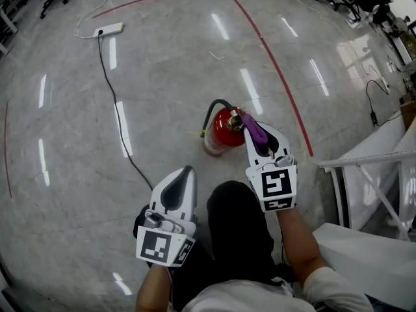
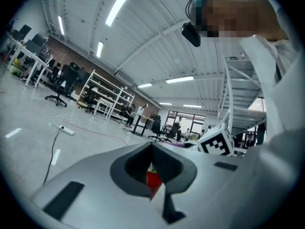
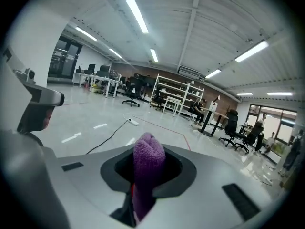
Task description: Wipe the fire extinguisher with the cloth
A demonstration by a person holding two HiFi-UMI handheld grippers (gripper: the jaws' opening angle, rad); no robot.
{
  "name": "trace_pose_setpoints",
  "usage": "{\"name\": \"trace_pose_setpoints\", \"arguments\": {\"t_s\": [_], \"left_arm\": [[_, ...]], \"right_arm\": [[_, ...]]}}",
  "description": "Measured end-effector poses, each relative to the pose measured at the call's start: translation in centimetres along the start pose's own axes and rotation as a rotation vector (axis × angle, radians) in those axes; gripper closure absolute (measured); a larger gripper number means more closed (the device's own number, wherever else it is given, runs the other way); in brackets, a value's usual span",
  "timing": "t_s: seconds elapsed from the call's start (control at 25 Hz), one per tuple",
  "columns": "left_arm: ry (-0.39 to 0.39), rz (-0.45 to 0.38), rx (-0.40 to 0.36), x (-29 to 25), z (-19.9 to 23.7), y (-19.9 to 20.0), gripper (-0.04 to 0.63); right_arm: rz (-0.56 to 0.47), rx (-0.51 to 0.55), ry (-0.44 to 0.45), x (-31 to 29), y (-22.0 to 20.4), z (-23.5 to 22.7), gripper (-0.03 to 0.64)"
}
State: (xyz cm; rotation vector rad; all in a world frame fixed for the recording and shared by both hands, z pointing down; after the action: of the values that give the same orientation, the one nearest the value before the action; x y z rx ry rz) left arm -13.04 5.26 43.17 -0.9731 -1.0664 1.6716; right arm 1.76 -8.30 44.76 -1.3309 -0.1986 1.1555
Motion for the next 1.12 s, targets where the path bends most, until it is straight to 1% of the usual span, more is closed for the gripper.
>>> {"name": "trace_pose_setpoints", "arguments": {"t_s": [0.2,0.36,0.64,0.88,1.0,1.12], "left_arm": [[-0.006,-0.015,0.012,0.5,0.7,0.6,0.592],[-0.012,-0.01,0.009,0.8,1.0,0.6,0.592],[-0.015,0.0,0.017,0.9,1.2,0.0,0.592],[-0.008,0.003,0.014,0.9,0.7,-0.3,0.592],[-0.004,0.005,0.009,0.7,0.6,-0.4,0.592],[-0.004,0.007,0.013,0.7,0.3,-0.5,0.592]], "right_arm": [[0.008,0.011,-0.021,-0.5,0.4,0.6,0.549],[0.005,0.035,0.001,-0.5,0.5,0.7,0.549],[0.001,0.16,0.081,0.3,0.1,1.8,0.549],[0.015,0.309,0.11,1.4,-0.9,2.7,0.549],[0.016,0.345,0.129,1.7,-1.4,3.1,0.549],[0.008,0.351,0.144,2.0,-1.7,3.3,0.549]]}}
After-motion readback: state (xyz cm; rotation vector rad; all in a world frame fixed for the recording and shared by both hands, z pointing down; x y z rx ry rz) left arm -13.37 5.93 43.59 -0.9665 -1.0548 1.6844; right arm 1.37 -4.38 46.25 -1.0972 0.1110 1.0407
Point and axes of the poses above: the fingertips, and each gripper's own axes: x backward along the fingers, z to its left, y out of its top, the point moved 4 cm from there along x, backward along the fingers, and after that the axes turned 5 degrees about z, right-handed, at the moved point
